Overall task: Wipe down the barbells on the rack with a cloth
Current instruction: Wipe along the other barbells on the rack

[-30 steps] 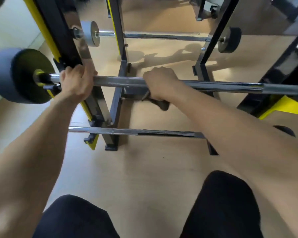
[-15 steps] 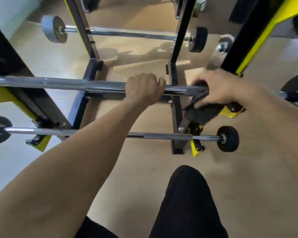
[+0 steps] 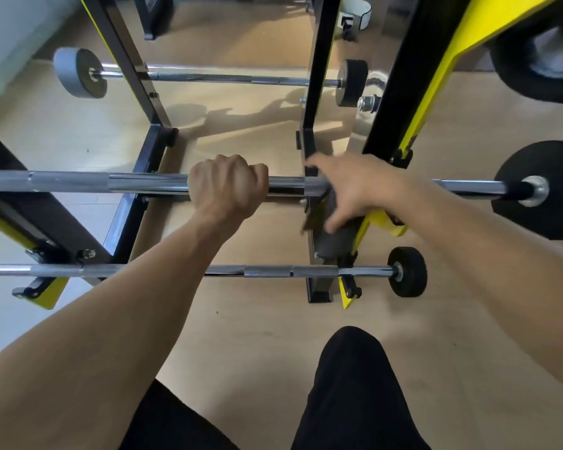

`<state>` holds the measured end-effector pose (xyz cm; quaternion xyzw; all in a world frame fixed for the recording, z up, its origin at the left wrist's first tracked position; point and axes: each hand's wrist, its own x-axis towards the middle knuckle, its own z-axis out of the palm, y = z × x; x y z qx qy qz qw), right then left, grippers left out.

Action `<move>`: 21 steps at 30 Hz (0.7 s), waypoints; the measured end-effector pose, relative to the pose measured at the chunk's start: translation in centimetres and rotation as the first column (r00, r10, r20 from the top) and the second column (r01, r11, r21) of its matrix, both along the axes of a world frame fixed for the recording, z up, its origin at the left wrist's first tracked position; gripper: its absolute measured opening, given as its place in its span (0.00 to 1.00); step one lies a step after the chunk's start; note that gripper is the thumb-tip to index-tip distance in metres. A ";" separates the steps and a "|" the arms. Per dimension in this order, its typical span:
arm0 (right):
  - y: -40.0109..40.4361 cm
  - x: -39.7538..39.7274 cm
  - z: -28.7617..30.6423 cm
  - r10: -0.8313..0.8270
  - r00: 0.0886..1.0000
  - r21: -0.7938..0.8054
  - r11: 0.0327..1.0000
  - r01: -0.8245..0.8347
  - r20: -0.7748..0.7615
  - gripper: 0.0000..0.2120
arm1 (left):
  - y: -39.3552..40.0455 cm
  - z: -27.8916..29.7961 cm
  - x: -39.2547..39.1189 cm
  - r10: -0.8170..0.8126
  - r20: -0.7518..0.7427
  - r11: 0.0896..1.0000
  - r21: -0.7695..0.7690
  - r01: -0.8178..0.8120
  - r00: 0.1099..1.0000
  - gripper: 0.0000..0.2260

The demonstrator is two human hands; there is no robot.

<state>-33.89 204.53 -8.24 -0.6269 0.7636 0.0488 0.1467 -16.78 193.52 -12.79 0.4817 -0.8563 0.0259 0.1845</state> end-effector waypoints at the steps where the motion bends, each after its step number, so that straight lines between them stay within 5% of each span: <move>1: 1.1 -1.0 0.0 -0.030 1.000 0.032 0.999 0.030 -0.009 0.51 | 0.0 0.0 0.0 0.002 -0.004 1.000 0.005 -0.002 1.000 0.20; 7: 1.4 -0.9 -0.6 -0.046 0.997 -0.146 0.988 0.053 0.054 0.22 | 0.2 0.0 0.0 0.003 -0.007 1.000 0.006 -0.003 1.000 0.21; 14: -4.2 4.4 -1.7 0.079 0.981 -0.260 0.965 -0.031 0.177 0.19 | 0.4 0.2 0.0 -0.009 0.014 1.000 -0.018 0.010 1.000 0.23; 19: -0.3 0.0 -1.1 0.022 0.988 -0.086 0.996 -0.036 -0.154 0.15 | 0.2 0.1 0.4 -0.031 -0.024 0.999 -0.028 0.030 0.999 0.21; 21: 1.7 -1.7 -0.7 -0.014 0.984 -0.074 0.997 0.001 -0.178 0.15 | 0.1 0.0 0.4 -0.022 -0.027 1.000 -0.023 0.022 0.999 0.21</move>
